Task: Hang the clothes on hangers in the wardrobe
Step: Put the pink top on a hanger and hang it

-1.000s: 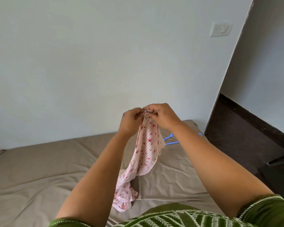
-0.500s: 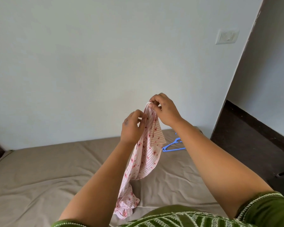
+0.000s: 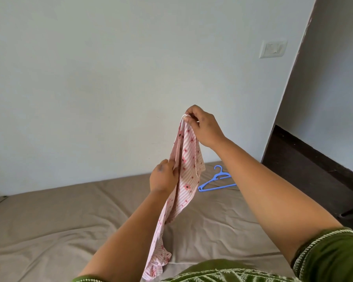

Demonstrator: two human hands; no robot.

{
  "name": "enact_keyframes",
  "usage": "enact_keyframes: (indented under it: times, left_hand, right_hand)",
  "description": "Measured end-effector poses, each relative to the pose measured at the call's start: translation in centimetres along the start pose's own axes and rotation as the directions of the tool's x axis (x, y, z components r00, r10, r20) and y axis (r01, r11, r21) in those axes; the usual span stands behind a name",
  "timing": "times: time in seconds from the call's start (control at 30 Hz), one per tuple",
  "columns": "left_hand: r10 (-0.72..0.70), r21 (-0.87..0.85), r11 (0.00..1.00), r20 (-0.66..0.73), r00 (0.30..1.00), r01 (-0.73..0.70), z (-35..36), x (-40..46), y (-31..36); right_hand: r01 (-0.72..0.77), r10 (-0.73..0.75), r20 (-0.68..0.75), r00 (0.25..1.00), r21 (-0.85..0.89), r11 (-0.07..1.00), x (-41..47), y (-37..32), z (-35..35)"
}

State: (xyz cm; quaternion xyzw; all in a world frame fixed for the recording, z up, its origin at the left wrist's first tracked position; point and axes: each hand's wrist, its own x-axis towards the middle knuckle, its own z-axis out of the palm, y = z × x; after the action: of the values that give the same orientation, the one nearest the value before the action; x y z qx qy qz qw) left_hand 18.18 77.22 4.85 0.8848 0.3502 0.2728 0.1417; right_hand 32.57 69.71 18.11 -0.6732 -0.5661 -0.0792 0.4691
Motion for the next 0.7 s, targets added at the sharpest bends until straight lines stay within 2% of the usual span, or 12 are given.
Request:
enact_keyframes:
  times: [0.1,0.23,0.4,0.57,0.7]
  left_hand:
    - [-0.178,0.071,0.983,0.2,0.964,0.166,1.4,-0.8,-2.0]
    - [-0.275,0.054,0.961,0.285,0.918,0.271,1.8,-2.0,-5.6]
    - [-0.338,-0.149,0.913,0.24,0.91,0.378,0.0,-2.8,-8.3]
    - [-0.398,-0.193,0.883,0.172,0.901,0.428,-2.3,-1.6,-10.2]
    - [-0.357,-0.261,0.888,0.127,0.926,0.378,-3.9,-0.9,-10.4]
  right_hand:
    - [-0.003,0.001,-0.07,0.998,-0.025,1.0,0.6,-0.4,-0.7]
    - [-0.047,0.036,-0.206,0.978,-0.051,0.998,1.2,0.3,-1.8]
    - [-0.204,0.185,-0.327,0.927,-0.026,0.979,1.3,2.7,-3.1]
    - [-0.315,0.302,-0.498,0.813,0.061,0.947,0.8,4.3,-3.9]
    - [-0.401,0.385,-0.393,0.835,0.044,0.915,0.5,4.9,-3.3]
